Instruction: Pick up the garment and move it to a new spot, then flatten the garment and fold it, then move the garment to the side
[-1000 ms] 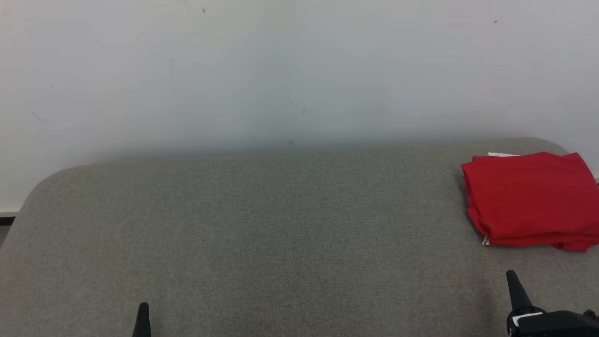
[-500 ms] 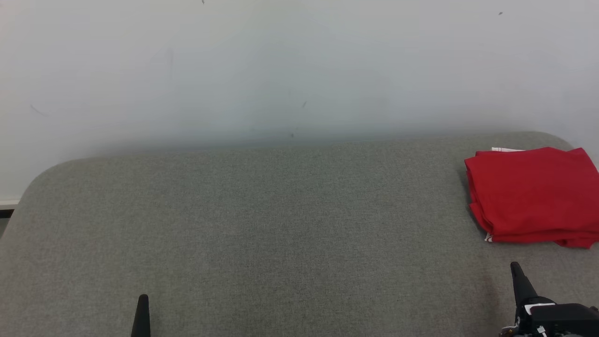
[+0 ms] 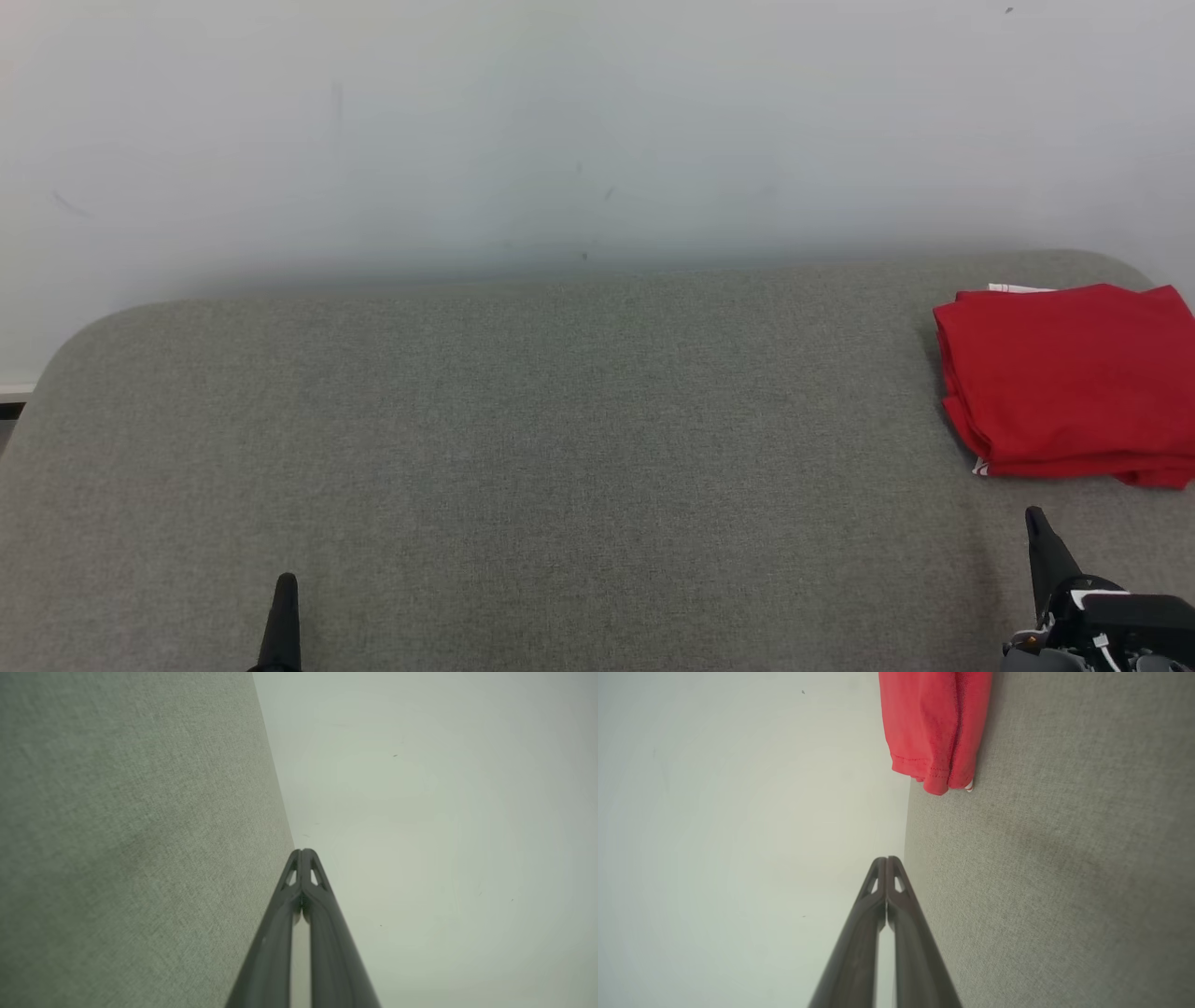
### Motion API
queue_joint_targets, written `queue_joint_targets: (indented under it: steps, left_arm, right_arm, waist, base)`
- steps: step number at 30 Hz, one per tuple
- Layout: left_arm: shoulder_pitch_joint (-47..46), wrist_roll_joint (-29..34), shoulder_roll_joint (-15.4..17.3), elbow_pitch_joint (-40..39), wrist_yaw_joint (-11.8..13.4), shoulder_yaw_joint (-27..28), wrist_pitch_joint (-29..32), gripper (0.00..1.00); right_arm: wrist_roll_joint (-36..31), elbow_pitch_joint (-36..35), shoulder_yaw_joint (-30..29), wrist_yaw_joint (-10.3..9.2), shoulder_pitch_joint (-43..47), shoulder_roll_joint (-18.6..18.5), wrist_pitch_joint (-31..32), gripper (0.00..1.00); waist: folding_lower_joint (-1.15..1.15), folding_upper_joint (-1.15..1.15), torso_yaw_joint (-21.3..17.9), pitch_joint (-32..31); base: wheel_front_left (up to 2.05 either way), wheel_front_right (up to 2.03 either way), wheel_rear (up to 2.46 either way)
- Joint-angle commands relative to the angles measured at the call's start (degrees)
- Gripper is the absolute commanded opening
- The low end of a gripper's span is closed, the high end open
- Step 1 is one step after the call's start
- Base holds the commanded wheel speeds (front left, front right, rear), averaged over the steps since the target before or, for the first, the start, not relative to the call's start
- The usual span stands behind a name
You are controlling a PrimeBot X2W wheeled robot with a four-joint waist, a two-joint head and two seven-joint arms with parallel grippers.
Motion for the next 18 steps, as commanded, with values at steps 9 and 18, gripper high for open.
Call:
queue_joint_targets:
  steps: [9, 18]
  left_arm:
    - [-2.0, -5.1, 0.3, 1.1, -0.6, -0.2, 0.7, 0.0]
    - [-3.3, -9.2, 0.3, 2.1, -0.9, -0.3, 1.3, 0.0]
  right_arm:
    - [4.4, 0.7, -1.7, 0.02, -2.2, 0.5, 1.8, 0.0]
    - [8.3, 1.5, -3.3, 0.02, -3.2, 0.9, 3.4, 0.0]
  waist:
    - [0.0, 0.0, 0.1, 0.8]
    - [0.0, 0.0, 0.2, 1.6]
  base:
    - [0.0, 0.0, 0.0]
    - [0.0, 0.0, 0.0]
